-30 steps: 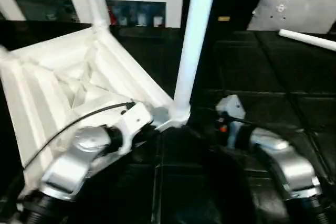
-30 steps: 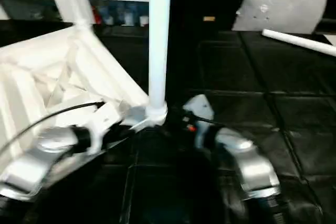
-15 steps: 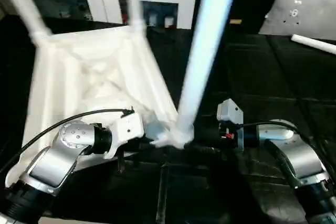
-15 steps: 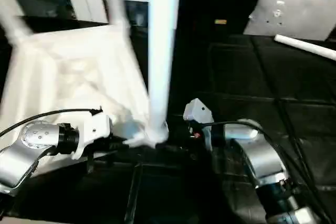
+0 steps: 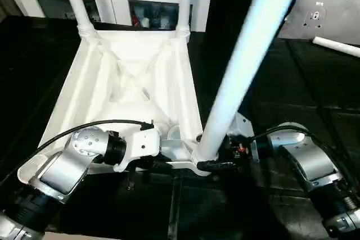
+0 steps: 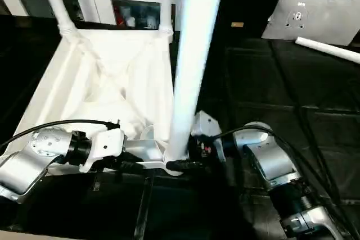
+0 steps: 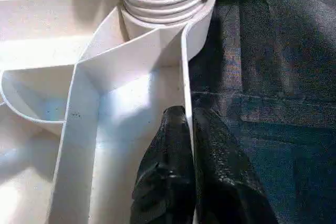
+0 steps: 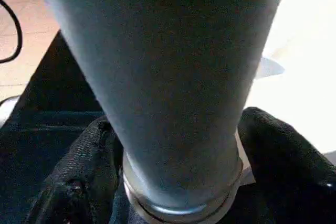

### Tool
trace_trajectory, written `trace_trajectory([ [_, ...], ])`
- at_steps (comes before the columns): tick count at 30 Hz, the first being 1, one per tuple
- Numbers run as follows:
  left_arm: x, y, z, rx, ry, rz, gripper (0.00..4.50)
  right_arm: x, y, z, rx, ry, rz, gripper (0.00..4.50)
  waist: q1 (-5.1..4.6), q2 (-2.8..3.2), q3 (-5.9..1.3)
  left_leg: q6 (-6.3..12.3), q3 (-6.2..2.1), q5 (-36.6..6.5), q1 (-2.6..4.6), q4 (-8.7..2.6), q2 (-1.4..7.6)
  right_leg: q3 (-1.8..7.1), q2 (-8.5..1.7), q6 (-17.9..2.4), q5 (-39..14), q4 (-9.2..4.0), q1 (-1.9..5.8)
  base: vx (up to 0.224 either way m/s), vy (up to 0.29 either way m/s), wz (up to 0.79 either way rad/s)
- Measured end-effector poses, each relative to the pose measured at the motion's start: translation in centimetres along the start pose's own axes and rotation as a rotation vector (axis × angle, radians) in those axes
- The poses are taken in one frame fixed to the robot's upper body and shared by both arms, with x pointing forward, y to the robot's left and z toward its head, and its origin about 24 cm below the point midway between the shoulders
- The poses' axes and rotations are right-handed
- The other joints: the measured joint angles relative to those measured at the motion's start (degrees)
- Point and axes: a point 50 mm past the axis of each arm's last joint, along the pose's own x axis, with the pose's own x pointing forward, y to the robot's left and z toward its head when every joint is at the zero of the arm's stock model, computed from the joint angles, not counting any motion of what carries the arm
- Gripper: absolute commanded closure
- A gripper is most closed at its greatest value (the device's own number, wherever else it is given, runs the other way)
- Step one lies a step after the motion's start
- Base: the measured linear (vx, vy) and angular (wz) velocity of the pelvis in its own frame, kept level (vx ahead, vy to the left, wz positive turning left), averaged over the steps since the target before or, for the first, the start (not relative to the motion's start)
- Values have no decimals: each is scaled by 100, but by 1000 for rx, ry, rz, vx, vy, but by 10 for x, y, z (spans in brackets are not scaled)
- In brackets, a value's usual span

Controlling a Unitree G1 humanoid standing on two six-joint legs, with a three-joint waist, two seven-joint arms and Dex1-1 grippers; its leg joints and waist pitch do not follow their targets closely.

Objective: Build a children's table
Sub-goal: Rotate leg to tighten

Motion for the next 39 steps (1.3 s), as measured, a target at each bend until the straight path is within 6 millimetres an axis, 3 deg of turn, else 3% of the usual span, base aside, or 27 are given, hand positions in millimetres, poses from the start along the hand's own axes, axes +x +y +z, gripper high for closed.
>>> trace_trajectory([
  [6, -1, 0, -1, 6, 0, 0, 450, 1, -2, -1, -2, 3, 20, 173, -15, 0, 0, -3, 3, 2, 1, 2, 5, -4, 1, 0, 1, 0, 2, 0, 0, 0],
  [16, 0, -1, -3, -76, -29, 36, 450, 4, 1, -2, 60, -28, -16, 178, -39, 0, -2, -8, 6, 5, 4, 2, 12, -10, 1, -3, 4, 0, 6, 0, 0, 0],
  [20, 6, -1, -3, -198, -60, 151, 450, 9, 2, -6, 134, -74, -176, 180, -86, 4, -5, -24, 11, 15, 17, 4, 15, -12, 1, -6, 16, -3, 15, 0, 0, 0],
  [26, 27, 6, 5, -371, -91, 356, 450, 19, -11, -7, 279, -137, -527, 180, -394, 5, -6, -39, 27, 17, 71, 2, 18, -18, 1, -5, 20, -22, 52, 0, 0, 0],
  [28, 35, 9, 9, -418, -91, 428, 450, 26, -17, -6, 327, -151, -638, 180, -428, 7, -6, -40, 25, 17, 97, 0, 20, -27, 1, -4, 20, -27, 72, 0, 0, 0],
  [35, 70, 27, 35, -552, -109, 629, 450, 39, -42, 5, 493, -206, -1009, 180, -390, 24, -3, -21, 21, 22, 81, -22, 13, -37, -8, 16, 31, -69, 84, 0, 0, 0],
  [36, 71, 28, 37, -553, -110, 636, 450, 40, -43, 7, 506, -219, -1029, 125, -376, 25, -3, -16, 19, 19, 81, -26, 12, -36, -9, 17, 32, -69, 80, 0, 0, 0],
  [39, 69, 33, 39, -531, -100, 652, 450, 44, -42, 11, 528, -271, -1042, 105, -371, 23, -4, -3, 19, 10, 48, -40, 14, -36, -8, 22, 26, -66, 52, 0, 0, 0],
])
